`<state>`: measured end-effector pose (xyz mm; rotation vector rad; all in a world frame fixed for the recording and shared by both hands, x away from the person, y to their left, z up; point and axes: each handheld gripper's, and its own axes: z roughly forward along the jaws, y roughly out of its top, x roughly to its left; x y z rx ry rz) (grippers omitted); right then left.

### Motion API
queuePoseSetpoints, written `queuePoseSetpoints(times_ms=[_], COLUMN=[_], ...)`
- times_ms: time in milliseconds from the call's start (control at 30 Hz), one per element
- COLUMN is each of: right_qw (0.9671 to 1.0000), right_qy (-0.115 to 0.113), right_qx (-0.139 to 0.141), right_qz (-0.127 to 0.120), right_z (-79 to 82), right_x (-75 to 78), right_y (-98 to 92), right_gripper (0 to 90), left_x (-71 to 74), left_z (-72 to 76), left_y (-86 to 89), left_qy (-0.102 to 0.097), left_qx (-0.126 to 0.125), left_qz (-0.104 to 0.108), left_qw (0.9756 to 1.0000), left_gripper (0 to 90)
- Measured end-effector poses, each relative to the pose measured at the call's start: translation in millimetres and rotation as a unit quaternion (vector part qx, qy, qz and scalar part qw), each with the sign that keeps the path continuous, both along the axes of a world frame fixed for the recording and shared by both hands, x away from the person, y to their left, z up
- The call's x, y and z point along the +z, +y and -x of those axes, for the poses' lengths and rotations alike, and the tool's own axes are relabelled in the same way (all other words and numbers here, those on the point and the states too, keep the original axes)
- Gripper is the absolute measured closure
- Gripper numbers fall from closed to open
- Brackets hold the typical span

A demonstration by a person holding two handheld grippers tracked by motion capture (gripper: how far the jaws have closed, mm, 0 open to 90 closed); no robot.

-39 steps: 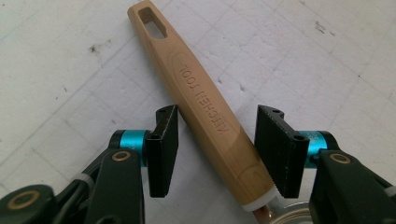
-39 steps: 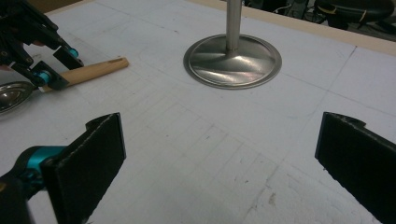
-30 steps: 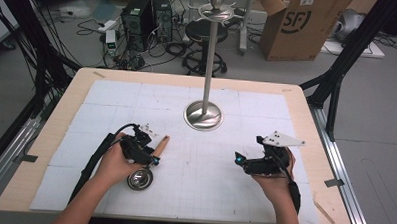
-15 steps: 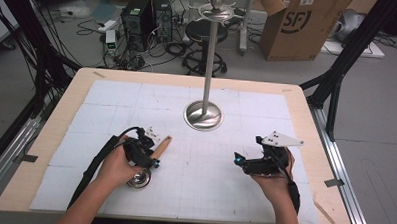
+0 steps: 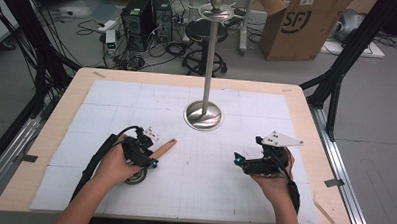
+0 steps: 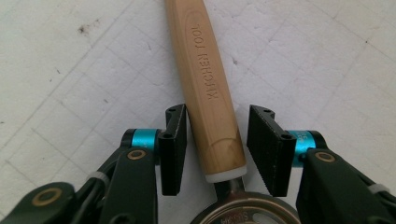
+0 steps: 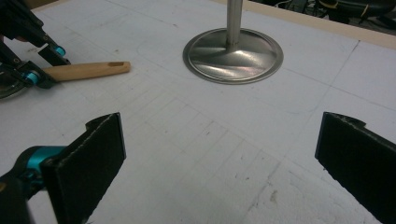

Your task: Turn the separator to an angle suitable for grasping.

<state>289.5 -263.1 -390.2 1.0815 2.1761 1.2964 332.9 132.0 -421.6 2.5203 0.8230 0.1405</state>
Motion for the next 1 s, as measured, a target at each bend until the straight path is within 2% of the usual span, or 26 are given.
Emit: queuePoseSetpoints(times_ms=[100,133,300,333,533,700,800,900,1000], right_qw=[1.0,1.0,1.0,1.0,1.0,1.0,1.0,1.0,1.0], right_qy=[0.001,0.001,0.001,0.002,0.001,0.001,0.004,0.004,0.004], right_qx=[0.0,0.0,0.0,0.0,0.0,-0.002,-0.002,-0.001,-0.003], right_qz=[0.001,0.001,0.003,0.002,0.001,-0.001,0.001,0.002,0.001], right_z=[0.0,0.1,0.2,0.2,1.6,2.0,1.5,1.2,0.7], right_x=[-0.2,-0.2,-0.5,-0.6,0.4,0.4,-0.9,-1.2,-1.8], right_y=[0.0,-0.1,-0.3,-0.2,-0.9,-2.1,-1.5,-1.8,-2.7], right_gripper=[0.1,0.1,0.1,0.1,0.1,0.1,0.1,0.1,0.1], left_x=[0.5,1.5,1.5,1.8,3.3,3.5,3.5,3.5,4.5], left_z=[1.8,1.9,3.6,3.4,1.0,0.6,-1.4,-1.9,-2.9], left_y=[-3.0,-3.8,-7.2,-8.5,-10.1,-8.5,-4.4,-2.2,2.6], left_qy=[-0.004,-0.005,-0.012,-0.007,0.008,0.013,0.021,0.021,0.023], left_qx=[0.001,-0.003,-0.006,0.002,0.011,0.011,0.006,-0.002,-0.01], left_qz=[-0.012,-0.022,-0.036,-0.039,-0.043,-0.037,-0.023,-0.018,-0.003], left_qw=[0.9999,0.9997,0.9993,0.9992,0.999,0.9992,0.9995,0.9996,0.9997], left_gripper=[58.1,58.2,58.6,59.5,64.6,68.5,68.9,68.9,68.9])
